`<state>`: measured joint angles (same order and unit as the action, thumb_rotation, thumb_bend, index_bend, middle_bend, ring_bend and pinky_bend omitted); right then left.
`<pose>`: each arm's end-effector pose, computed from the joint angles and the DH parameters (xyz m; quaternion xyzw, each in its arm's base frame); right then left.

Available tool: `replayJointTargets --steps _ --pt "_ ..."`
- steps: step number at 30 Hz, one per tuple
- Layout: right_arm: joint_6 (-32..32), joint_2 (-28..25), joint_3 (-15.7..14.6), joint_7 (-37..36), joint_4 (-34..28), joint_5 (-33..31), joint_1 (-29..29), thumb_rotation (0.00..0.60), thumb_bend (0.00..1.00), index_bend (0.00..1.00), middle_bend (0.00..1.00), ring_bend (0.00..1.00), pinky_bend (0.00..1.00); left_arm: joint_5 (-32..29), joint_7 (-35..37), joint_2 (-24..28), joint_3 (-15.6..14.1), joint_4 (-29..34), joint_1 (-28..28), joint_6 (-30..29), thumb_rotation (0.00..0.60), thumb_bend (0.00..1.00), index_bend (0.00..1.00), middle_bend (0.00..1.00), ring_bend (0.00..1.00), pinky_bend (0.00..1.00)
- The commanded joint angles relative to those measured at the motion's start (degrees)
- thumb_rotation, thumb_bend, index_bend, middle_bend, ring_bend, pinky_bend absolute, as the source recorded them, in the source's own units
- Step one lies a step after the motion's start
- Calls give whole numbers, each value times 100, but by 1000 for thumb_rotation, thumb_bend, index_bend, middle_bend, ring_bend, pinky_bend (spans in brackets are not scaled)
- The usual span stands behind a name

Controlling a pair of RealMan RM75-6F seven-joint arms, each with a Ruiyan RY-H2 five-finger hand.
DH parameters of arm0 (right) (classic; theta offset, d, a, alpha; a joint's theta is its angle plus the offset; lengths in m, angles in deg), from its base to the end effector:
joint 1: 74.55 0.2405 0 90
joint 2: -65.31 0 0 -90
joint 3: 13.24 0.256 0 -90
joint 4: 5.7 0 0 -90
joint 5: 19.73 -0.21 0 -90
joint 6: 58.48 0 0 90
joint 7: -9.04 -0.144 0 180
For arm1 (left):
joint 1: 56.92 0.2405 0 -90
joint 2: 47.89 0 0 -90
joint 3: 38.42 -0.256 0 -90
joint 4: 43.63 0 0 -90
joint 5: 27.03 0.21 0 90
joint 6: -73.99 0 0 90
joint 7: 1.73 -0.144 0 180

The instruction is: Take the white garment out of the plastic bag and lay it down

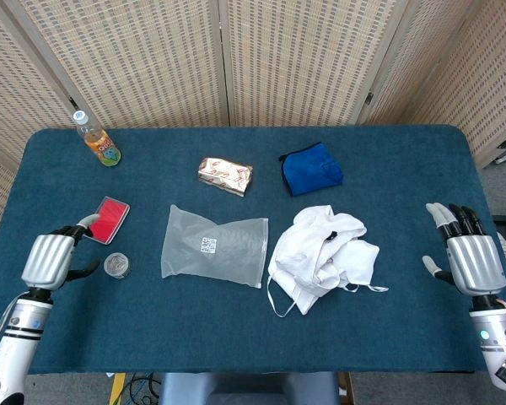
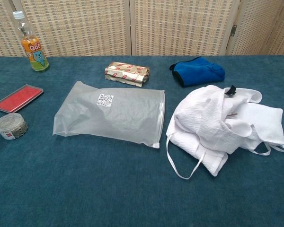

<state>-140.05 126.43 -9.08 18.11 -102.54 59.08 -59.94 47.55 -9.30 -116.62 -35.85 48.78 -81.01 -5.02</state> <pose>-0.2812 -0.2348 0.1697 0.6222 -0.3373 0.3703 0.6017 -0.2583 0.2763 0.1267 -0.6359 -0.3518 -0.4034 0.5560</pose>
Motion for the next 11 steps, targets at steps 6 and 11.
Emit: replayJointTargets --steps 6,11 --pt "-236 41 -103 -322 -68 151 -318 600 233 41 164 95 103 -93 -346 197 -17 711 620 -647 600 234 182 381 402 481" --pt "-219 51 -125 -292 -75 235 -371 600 233 41 168 98 103 113 -551 192 -68 838 826 -893 600 234 182 381 403 459"
